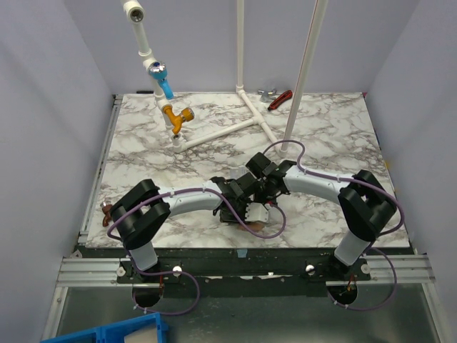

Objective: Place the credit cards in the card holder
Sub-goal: Close the card holder at the center of the board.

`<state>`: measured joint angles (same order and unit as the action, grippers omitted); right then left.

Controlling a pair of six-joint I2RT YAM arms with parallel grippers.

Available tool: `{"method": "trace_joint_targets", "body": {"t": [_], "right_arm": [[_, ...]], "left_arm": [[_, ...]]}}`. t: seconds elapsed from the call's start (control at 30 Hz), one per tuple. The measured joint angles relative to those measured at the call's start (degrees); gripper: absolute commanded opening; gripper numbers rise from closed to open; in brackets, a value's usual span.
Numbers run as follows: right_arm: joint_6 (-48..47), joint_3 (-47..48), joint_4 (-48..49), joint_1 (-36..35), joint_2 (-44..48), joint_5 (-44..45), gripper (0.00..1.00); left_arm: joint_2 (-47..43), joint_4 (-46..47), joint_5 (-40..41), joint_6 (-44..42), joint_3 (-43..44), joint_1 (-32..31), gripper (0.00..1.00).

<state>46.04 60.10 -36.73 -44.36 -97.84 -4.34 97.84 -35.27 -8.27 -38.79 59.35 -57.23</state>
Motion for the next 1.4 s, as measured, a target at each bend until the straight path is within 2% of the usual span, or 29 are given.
{"method": "trace_joint_targets", "body": {"t": [0.67, 0.93, 1.07, 1.27, 1.4], "right_arm": [[1.33, -0.37, 0.42, -1.03, -1.14, 2.05, 0.01], [-0.26, 0.96, -1.11, -1.79, -2.54, 2.82, 0.01], [-0.87, 1.31, -1.18, -2.19, -2.84, 3.45, 0.01], [-1.14, 2.91, -0.22, -3.76, -4.33, 4.52, 0.01], [-1.09, 3.02, 0.20, -4.28, -4.39, 5.18, 0.01]], "left_arm": [[1.77, -3.93, 1.60, 0.72, 2.36, -0.74, 0.35], [0.42, -4.33, 3.76, 0.70, 1.42, -1.29, 0.40], [-4.04, -5.49, 3.67, 0.46, 0.94, -1.53, 0.40], [-15.72, -0.70, 1.25, -0.02, 1.18, -3.39, 0.40], [-17.75, 0.42, 0.74, 0.02, 0.79, -3.32, 0.41]]}}
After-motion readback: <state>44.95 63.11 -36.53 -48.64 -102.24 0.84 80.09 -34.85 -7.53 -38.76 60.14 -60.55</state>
